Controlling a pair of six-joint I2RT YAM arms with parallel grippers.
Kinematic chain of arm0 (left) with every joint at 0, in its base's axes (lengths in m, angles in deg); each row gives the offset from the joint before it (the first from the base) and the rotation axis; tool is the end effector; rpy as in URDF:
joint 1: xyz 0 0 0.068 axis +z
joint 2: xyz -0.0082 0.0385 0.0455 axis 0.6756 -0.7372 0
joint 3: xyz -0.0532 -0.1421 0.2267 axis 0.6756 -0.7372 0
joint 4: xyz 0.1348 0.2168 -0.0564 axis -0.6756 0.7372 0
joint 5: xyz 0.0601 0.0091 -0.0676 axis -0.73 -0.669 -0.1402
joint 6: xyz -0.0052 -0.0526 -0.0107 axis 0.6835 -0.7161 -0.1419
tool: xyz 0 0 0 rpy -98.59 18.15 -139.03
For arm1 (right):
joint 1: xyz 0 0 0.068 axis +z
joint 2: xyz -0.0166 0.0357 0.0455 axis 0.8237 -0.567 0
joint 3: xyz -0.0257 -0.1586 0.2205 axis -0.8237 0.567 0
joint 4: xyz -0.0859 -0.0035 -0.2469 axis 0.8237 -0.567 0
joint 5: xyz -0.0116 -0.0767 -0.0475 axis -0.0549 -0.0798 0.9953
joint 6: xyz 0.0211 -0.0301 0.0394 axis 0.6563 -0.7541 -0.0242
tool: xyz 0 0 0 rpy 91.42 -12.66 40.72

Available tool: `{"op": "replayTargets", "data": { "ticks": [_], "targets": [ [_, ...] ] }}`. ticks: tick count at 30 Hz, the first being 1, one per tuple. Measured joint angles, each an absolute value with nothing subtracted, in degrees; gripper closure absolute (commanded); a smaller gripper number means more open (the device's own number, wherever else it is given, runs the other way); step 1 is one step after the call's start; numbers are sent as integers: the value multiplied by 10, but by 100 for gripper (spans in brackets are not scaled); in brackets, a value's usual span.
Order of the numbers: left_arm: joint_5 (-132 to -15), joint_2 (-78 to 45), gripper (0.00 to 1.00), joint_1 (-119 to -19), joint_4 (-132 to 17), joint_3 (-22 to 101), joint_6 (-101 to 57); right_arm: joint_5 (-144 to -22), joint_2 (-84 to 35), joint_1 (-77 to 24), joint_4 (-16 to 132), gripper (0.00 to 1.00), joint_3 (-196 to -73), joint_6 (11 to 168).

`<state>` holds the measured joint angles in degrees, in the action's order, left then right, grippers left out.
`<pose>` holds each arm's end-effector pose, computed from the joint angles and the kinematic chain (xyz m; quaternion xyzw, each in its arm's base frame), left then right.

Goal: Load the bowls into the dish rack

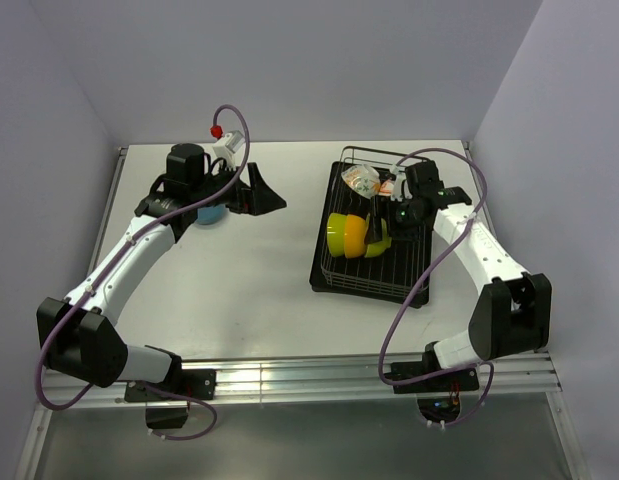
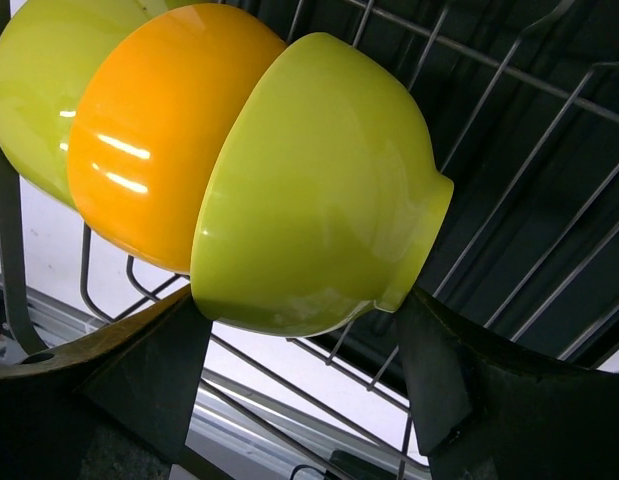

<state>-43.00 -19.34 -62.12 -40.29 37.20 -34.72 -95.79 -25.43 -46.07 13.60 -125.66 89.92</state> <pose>0.2863 -0.1258 0.3529 0.1473 0.7973 -0.4512 0.3730 0.2825 0.0593 0.2745 -0.0628 0.9512 0.2045 0.2225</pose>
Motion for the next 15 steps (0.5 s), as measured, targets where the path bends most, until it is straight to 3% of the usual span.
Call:
{"op": "replayTargets", "data": {
  "ticks": [5,15],
  "targets": [
    [-430,-193,1,-619,-400,372,-346,-969,-254,-460,137,1,-1257,902],
    [-430,-193,1,-585,-384,372,-332,-981,-254,-460,135,0,-1259,903]
  ]
}}
